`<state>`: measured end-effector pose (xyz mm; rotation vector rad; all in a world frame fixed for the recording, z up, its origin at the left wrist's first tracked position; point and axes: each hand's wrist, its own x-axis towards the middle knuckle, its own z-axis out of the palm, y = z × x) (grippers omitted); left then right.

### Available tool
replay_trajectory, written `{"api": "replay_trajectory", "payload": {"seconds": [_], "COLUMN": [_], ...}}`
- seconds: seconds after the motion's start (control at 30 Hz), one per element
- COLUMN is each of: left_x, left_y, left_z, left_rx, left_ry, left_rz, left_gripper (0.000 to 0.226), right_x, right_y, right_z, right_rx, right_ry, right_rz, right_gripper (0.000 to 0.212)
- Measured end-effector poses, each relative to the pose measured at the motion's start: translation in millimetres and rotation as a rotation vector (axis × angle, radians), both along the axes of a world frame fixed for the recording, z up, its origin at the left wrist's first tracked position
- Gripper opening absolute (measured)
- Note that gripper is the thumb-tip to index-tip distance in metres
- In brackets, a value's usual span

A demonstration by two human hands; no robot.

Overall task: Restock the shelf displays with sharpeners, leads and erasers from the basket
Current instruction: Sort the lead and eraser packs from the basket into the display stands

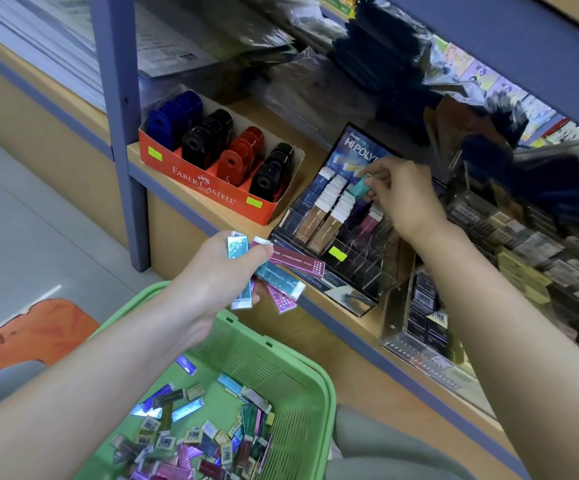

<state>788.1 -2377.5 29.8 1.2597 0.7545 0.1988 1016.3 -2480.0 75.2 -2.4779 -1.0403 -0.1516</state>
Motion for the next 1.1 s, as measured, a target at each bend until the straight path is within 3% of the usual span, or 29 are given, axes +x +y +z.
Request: {"api": "replay_trajectory", "payload": {"seconds": [0.23, 0.47, 0.53, 0.67, 0.87, 0.97, 1.1], "left_x": [0.8, 2.1, 2.0, 1.3, 0.3, -1.9, -4.8], "left_y": [0.8, 5.2, 5.5, 5.8, 3.7, 1.5, 0.6], "left_z": [-3.1, -3.6, -4.4, -6.0, -6.2, -6.2, -4.4], "left_rx": [-0.001, 0.002, -0.002, -0.002, 0.007, 0.040, 0.064], "left_ry": [-0.003, -0.016, -0.020, -0.022, -0.046, -0.045, -0.048], "left_rz": [0.006, 0.034, 0.044, 0.051, 0.057, 0.036, 0.009], "left_gripper": [0.017, 0.018, 0.017, 0.019, 0.023, 0.024, 0.031], "right_x": [-8.9, -20.7, -37.1, -92.1, -134.3, -136.0, -135.3], "right_y": [1.1, -4.0, -5.6, -6.5, -10.8, -12.7, -16.4], "right_z": [-17.7, -26.5, -23.2, -13.8, -24.1, -26.9, -27.2], "right_rx": [0.031, -0.050, 0.001, 0.146, -0.008, 0.022, 0.080], "right_ry": [-0.015, -0.098, -0.087, 0.045, 0.407, 0.557, 0.608], "right_rz": [0.014, -0.018, -0.025, 0.078, 0.226, 0.230, 0.169], "right_gripper": [0.005, 0.032, 0.030, 0.025, 0.021, 0.017, 0.008]}}
